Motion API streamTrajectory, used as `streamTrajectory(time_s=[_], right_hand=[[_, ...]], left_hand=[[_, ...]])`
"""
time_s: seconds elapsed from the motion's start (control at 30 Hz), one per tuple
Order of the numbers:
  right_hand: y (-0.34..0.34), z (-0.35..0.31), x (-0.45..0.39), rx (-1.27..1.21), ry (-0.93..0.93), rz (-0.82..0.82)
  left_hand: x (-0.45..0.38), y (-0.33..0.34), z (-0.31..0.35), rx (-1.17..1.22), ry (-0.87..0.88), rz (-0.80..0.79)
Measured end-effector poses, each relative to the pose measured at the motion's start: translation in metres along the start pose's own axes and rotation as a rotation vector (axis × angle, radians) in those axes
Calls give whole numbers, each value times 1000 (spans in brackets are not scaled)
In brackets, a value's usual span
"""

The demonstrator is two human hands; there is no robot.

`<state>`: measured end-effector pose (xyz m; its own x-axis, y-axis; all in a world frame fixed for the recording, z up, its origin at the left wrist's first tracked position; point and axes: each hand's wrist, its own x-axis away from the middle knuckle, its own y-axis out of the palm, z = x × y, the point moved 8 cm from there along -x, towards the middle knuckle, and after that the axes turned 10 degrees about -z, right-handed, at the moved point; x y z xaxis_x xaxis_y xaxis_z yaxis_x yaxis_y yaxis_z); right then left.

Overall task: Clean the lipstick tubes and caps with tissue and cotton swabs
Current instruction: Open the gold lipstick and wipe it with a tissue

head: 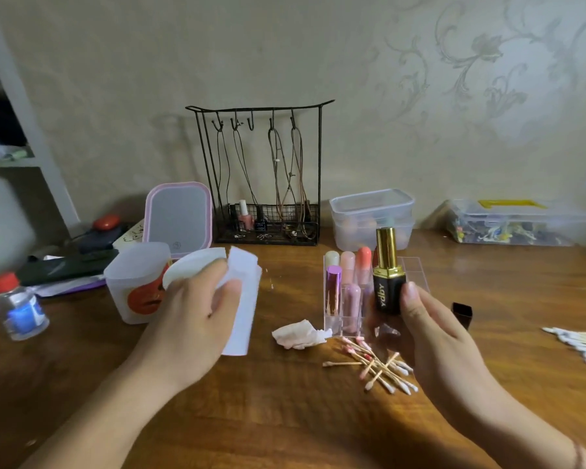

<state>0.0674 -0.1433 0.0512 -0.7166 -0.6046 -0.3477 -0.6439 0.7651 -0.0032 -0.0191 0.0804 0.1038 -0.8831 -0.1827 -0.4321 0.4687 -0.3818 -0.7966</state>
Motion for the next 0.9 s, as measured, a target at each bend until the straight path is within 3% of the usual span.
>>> streamTrajectory(time_s=[0.07, 0.2, 0.27, 0.33, 0.43, 0.53, 0.63, 0.8, 0.9], right_hand=[[0, 0, -1, -81, 3, -10], [-5, 3, -4, -266, 20, -26], [-9, -2, -6, -332, -14, -18], [-15, -7, -6, -385, -55, 22], [-29, -11, -6, -453, -126, 119], [-43, -15, -5, -262, -171, 218], [-46, -19, -5, -142, -205, 198], [-61, -18, -3, -72, -210, 289], [-61, -19, -2, -95, -166, 281]], left_hand=[[-8, -3, 1, 206, -35, 4], [-21, 24, 25, 1182, -115, -164], [-29, 39, 40, 1326, -128, -241], [-36, 50, 50, 1338, -161, -283], [-41, 64, 51, 1145, -185, -295], [-36, 77, 51, 1035, -121, -397], [-27, 83, 55, 1061, -74, -549], [-31, 83, 31, 1125, -146, -502], [-33, 70, 31, 790, 46, -393]])
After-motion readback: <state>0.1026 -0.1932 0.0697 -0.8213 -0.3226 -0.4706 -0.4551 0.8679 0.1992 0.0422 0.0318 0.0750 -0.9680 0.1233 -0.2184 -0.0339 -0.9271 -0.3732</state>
